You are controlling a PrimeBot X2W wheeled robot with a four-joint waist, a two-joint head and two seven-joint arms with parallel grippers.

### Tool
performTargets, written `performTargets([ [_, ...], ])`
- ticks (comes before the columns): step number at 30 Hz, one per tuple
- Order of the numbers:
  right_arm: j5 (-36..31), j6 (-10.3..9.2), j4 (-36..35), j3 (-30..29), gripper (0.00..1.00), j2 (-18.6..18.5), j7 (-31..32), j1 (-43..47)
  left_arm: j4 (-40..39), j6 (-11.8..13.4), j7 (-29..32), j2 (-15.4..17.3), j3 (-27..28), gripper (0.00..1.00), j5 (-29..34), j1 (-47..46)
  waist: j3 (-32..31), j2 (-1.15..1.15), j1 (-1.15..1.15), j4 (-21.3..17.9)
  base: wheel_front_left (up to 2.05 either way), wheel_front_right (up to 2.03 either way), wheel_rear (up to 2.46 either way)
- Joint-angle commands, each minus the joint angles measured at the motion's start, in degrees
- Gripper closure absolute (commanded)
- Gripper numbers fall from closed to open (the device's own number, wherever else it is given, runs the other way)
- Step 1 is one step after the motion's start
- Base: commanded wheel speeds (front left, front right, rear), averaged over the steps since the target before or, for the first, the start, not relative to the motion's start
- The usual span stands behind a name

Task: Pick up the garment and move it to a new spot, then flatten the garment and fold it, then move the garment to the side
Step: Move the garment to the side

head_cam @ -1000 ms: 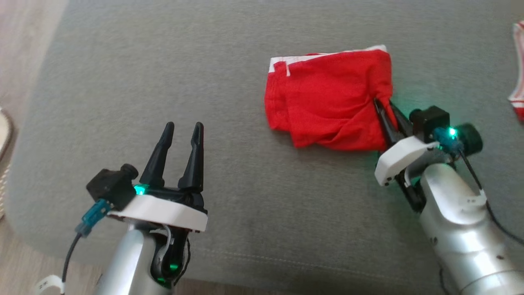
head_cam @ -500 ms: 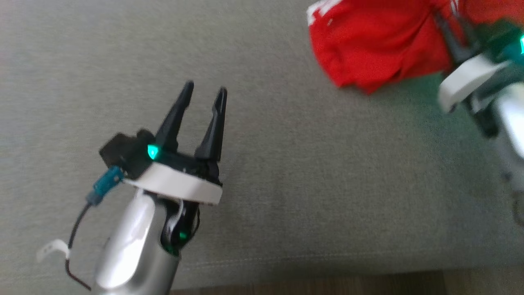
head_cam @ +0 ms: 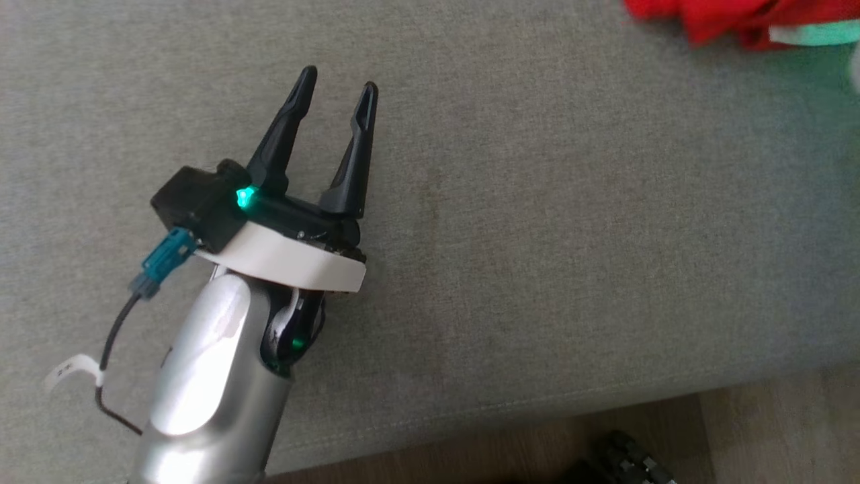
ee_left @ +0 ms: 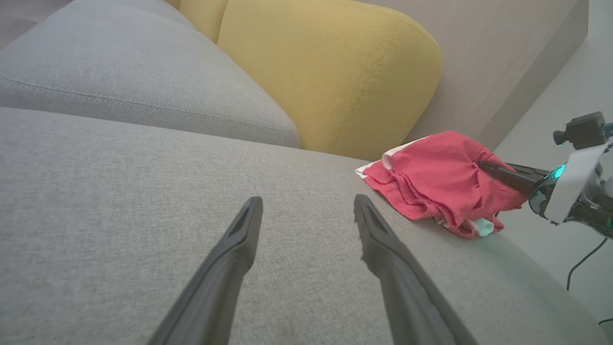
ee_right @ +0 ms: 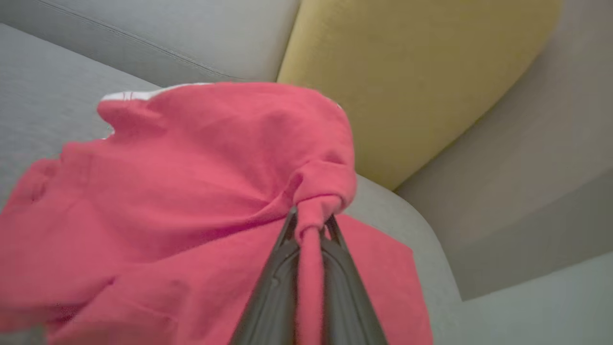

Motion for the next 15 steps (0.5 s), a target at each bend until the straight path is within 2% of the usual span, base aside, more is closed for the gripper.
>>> performTargets([
  [1, -0.82, 0.42, -0.64, -1.69, 1.0, -1.58, 0.89, -0.64, -1.85, -0.32, -0.29, 0.51, 1.51, 0.0, 0.56, -1.08, 0.79, 0.0, -0.01, -0.54, 0.0, 0.0, 0.0],
  [11, -5.67, 0.42, 0.47, -9.08, 1.0, 0.86, 3.55, 0.1, -1.47, -0.37, -0.29, 0.51, 2.17, 0.0, 0.77, -1.52, 1.85, 0.0, -0.01, -0.1, 0.0, 0.0, 0.0],
  [13, -6.58, 0.42, 0.54, -10.43, 0.0, 1.32, 4.24, 0.34, -1.34, -0.37, -0.29, 0.51, 2.32, 0.0, 0.67, -1.52, 1.74, 0.0, -0.01, 0.06, 0.0, 0.0, 0.0],
  [15, -7.95, 0.42, 0.21, -11.92, 0.0, 1.65, 4.37, 0.44, -1.23, -0.38, -0.29, 0.51, 2.36, 0.0, 0.37, -1.47, 1.37, 0.0, -0.01, 0.38, 0.0, 0.0, 0.0],
])
